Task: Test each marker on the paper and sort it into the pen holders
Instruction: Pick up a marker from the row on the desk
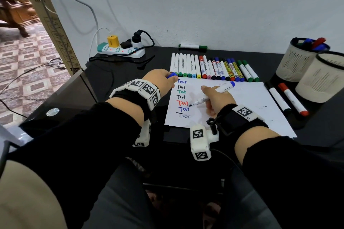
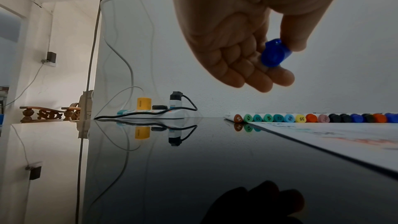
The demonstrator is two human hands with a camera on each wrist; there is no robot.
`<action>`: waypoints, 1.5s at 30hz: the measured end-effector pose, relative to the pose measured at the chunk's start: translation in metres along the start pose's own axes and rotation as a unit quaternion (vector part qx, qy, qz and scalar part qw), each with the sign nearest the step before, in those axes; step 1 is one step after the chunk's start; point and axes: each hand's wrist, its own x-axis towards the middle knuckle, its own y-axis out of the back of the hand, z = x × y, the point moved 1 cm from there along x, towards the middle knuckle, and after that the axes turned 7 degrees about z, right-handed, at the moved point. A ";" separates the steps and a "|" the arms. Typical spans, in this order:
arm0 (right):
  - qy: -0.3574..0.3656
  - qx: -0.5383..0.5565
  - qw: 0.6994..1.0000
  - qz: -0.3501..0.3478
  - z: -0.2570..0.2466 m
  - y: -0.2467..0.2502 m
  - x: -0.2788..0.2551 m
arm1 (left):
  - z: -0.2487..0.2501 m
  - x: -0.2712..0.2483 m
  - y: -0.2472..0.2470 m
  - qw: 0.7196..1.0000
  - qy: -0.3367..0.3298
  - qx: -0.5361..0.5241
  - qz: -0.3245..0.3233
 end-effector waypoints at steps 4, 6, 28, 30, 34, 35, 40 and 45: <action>0.020 -0.005 0.999 -0.049 -0.001 0.001 0.002 | 0.000 0.000 0.000 1.000 0.001 0.001 -0.002; 0.034 -0.001 0.998 -0.054 -0.003 0.001 0.001 | 0.000 0.000 0.000 1.000 -0.002 0.003 0.000; 0.114 -0.127 0.985 -0.006 0.000 -0.004 0.001 | 0.000 0.000 -0.001 1.000 -0.008 0.003 -0.004; 0.109 -0.131 0.985 -0.014 0.000 -0.006 0.001 | 0.000 0.000 -0.001 1.000 -0.005 0.002 -0.004; 0.110 -0.136 0.984 -0.018 0.001 -0.007 0.001 | 0.001 0.000 -0.001 1.000 -0.005 0.005 -0.005; 0.112 -0.135 0.984 -0.013 0.000 -0.006 0.001 | 0.001 0.000 -0.001 1.000 -0.003 0.004 -0.004; 0.111 -0.124 0.986 -0.005 0.000 -0.004 0.001 | 0.000 0.001 -0.001 1.000 -0.003 -0.001 -0.003; 0.113 -0.147 0.982 -0.026 -0.001 -0.005 0.000 | 0.000 0.003 -0.002 1.000 0.000 0.005 -0.001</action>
